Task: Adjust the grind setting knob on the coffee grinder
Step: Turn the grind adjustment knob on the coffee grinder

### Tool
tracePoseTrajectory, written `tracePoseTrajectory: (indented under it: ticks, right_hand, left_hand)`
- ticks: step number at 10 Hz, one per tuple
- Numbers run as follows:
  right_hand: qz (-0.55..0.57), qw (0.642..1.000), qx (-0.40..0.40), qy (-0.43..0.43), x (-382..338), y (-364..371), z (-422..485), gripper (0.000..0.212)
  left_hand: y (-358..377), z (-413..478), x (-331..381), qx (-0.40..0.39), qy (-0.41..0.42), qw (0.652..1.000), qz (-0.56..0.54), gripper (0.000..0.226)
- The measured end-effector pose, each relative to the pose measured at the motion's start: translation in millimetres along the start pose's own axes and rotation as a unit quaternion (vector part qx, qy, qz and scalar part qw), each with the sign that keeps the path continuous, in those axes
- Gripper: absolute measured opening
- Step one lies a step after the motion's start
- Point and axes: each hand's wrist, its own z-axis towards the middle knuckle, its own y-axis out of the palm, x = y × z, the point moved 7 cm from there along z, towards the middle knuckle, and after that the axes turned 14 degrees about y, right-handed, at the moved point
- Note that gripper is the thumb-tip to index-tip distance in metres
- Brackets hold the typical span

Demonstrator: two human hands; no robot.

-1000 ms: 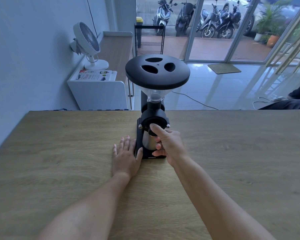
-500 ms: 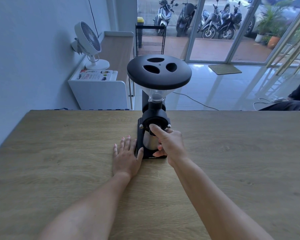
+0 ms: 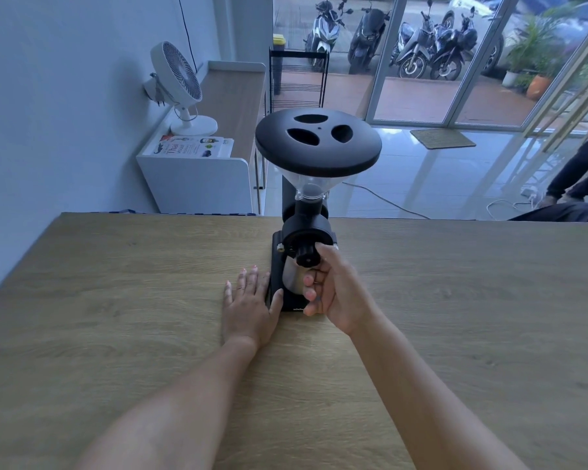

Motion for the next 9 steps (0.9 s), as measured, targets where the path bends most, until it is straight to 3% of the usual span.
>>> tracePoseTrajectory:
  ticks: [2, 4, 7, 9]
  right_hand:
    - [0.016, 1.0, -0.005, 0.001, 3.4, -2.4, 5.3, 0.051]
    - [0.036, 0.999, 0.003, -0.012, 3.7, -5.4, 9.6, 0.068]
    - [0.045, 0.998, 0.03, -0.021, 0.5, -7.4, 8.6, 0.049]
    - [0.043, 0.998, 0.049, -0.022, -1.3, -7.9, 6.6, 0.058]
  left_hand:
    - [0.8, 0.2, -0.5, -0.001, 0.001, 1.0, -0.001, 0.07]
    - [1.1, 0.7, -1.1, -0.003, 0.0, 1.0, -0.002, 0.069]
    - [2.4, 1.0, -2.0, 0.001, 0.0, 1.0, -0.001, 0.07]
    - [2.9, 1.3, -2.7, 0.004, -0.001, 1.0, -0.001, 0.07]
